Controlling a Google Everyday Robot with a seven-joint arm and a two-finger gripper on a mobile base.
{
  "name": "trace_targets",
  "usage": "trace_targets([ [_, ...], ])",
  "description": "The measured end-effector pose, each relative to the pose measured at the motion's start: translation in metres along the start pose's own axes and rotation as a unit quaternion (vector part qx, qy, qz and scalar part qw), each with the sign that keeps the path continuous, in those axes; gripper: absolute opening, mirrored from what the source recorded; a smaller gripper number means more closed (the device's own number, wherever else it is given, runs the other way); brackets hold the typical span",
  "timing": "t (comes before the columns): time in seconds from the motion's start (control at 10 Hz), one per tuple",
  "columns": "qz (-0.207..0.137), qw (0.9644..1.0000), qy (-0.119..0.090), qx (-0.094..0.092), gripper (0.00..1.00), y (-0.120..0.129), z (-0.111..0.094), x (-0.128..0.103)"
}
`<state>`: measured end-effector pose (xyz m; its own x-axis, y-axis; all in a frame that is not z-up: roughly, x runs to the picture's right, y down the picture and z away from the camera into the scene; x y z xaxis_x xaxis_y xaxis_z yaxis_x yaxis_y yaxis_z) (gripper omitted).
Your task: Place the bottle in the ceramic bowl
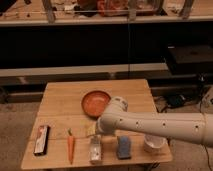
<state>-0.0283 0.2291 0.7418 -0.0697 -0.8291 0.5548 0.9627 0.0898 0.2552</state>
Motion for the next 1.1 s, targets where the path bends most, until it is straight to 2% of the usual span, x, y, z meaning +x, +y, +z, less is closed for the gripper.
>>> trace_targets([
  [1.1, -0.008, 0.9997, -0.021, -0.003, 0.80, -0.003, 0.017, -0.004],
])
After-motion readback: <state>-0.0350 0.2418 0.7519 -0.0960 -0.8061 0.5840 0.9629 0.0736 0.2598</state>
